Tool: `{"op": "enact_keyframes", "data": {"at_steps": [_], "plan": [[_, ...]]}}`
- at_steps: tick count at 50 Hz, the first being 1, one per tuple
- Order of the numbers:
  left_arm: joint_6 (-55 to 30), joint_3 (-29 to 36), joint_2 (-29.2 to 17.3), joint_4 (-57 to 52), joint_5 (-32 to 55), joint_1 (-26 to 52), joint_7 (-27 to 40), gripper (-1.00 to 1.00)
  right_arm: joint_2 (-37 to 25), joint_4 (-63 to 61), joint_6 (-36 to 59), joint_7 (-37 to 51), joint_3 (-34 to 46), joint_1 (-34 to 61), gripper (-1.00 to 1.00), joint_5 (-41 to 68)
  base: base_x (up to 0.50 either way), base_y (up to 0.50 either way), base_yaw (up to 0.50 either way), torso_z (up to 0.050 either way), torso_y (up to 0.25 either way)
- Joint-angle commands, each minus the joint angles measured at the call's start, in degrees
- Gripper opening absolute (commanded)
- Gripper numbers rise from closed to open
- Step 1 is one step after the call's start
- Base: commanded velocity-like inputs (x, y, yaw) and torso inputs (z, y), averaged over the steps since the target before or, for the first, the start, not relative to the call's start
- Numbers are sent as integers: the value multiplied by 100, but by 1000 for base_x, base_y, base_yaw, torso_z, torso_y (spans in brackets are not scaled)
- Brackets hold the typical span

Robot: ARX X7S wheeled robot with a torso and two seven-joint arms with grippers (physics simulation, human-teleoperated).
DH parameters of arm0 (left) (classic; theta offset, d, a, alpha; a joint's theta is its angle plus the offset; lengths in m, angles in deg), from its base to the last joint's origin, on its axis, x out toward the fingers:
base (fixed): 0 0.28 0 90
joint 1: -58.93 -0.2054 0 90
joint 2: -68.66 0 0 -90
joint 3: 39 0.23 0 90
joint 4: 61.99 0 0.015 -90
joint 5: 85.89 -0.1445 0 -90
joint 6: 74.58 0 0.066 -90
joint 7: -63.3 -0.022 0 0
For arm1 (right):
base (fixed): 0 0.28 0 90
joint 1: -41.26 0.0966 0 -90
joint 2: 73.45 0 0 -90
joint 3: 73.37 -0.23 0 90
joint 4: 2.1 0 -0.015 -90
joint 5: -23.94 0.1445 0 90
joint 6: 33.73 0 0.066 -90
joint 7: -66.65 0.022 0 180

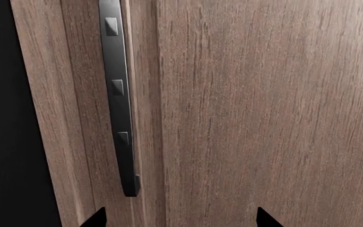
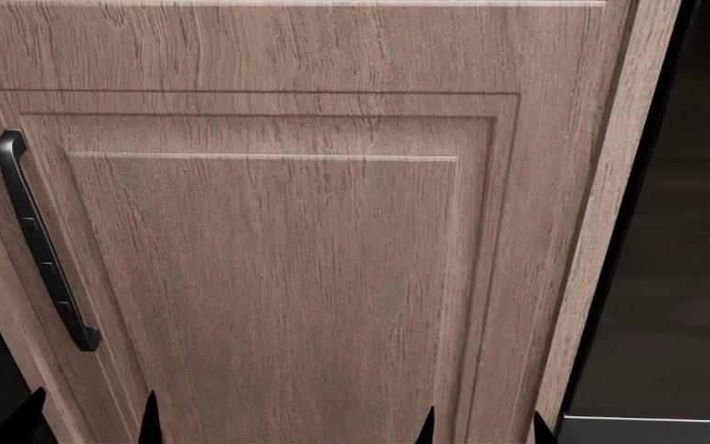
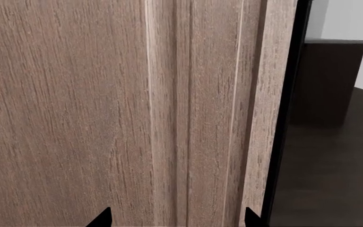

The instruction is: Close the fridge door

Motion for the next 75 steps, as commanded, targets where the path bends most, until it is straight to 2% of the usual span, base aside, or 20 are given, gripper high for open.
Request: {"op": "enact_keyframes", "data": {"at_steps": [1, 3, 8, 10, 11, 16, 24, 36, 49, 66, 75], "plan": [[-585, -346, -50, -775, 448, 43, 318, 100, -5, 61, -24, 34, 3, 34, 100, 39, 0, 0, 0, 0, 0], [-954, -640, -154, -1469, 809, 72, 499, 100, 5, 103, -50, 34, 8, 49, 100, 44, 0, 0, 0, 0, 0], [-1703, -1202, -494, -2314, 1302, 461, 858, 100, 22, 152, -87, 45, 30, 66, 100, 46, 0, 0, 0, 0, 0], [-1934, -1307, -714, -2508, 1238, 601, 973, 100, 37, 158, -83, 63, 39, 78, 100, 46, 0, 0, 0, 0, 0], [-2121, -1473, -768, -2556, 1483, 664, 989, 100, 52, 222, -122, 58, 48, 99, 100, 38, 0, 0, 0, 0, 0], [-2274, -1789, -999, -2662, 1730, 790, 976, 100, 85, 318, -155, 71, 76, 159, 100, 32, 0, 0, 0, 0, 0], [-1915, -1889, -1193, -2150, 1299, 914, 934, 100, 123, 422, -165, 105, 119, 245, 100, 22, 0, 0, 0, 0, 1], [-1868, -2192, -1424, -1850, 1226, 1361, 1022, 100, 109, 443, -202, 137, 139, 259, 100, 45, 0, 0, 0, 0, 1], [-1615, -2089, -1616, -1364, 849, 1496, 933, 100, 96, 519, -279, 157, 150, 286, 100, 84, 0, 0, 0, 0, 2], [-1504, -2174, -1979, -572, 508, 2584, 1002, 100, 84, 617, -351, 183, 182, 340, 100, 119, 0, 0, 0, 0, 0], [-1421, -2042, -2312, 127, 191, 3430, 922, 100, 79, 639, -370, 205, 209, 349, 100, 130, 0, 0, 0, 0, 0]]}}
